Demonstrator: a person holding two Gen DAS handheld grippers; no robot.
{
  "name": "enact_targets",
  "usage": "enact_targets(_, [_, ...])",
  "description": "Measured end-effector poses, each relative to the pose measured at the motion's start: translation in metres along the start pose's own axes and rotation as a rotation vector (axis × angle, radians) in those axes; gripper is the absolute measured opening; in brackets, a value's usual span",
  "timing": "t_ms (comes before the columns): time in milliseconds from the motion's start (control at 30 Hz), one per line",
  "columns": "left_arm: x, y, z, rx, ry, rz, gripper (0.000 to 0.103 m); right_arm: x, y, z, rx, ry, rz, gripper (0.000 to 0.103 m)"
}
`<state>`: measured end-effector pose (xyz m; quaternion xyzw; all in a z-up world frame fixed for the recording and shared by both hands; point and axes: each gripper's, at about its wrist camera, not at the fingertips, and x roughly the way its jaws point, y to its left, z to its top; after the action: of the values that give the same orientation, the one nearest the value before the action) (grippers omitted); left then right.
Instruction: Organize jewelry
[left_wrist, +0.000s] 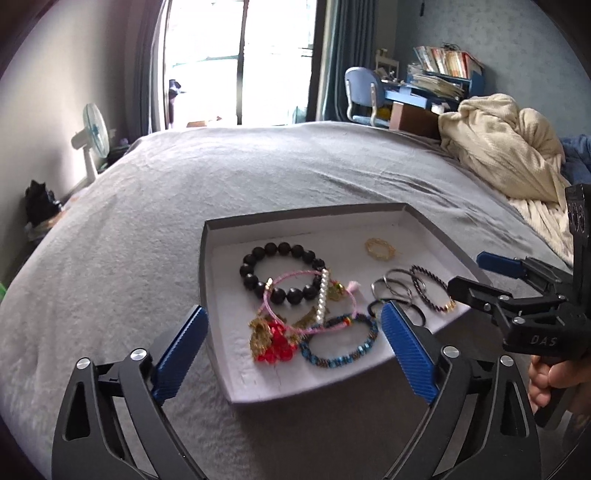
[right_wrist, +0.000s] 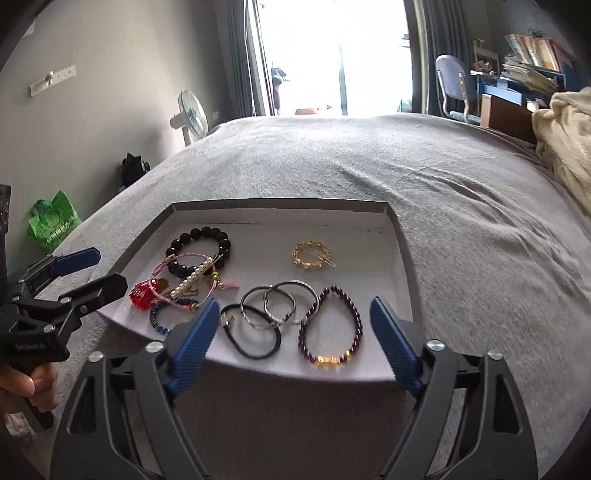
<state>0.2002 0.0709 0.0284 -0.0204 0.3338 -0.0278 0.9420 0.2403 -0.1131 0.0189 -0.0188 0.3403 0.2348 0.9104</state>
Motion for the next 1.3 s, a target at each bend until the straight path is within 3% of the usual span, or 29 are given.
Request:
enact_targets(200, [-0.014,-0.008,-0.015,0.014,-0.04,0.033,0.096,-0.021,-0.003,-0.02,0.02,-0.05,-0.014,0.097])
enact_targets(567, [-0.042,-0.005,-0.03,-0.046,-0.147,0.082,0.098,-0.046,0.005,-0.045,0.02,-0.107,-0.017,0.097])
enact_targets(1300, [-0.059,-0.015,-0.049,-0.017,-0.196,0.108,0.098,-0.071,0.026,-0.067,-0.048,-0.182,-0.064,0.097])
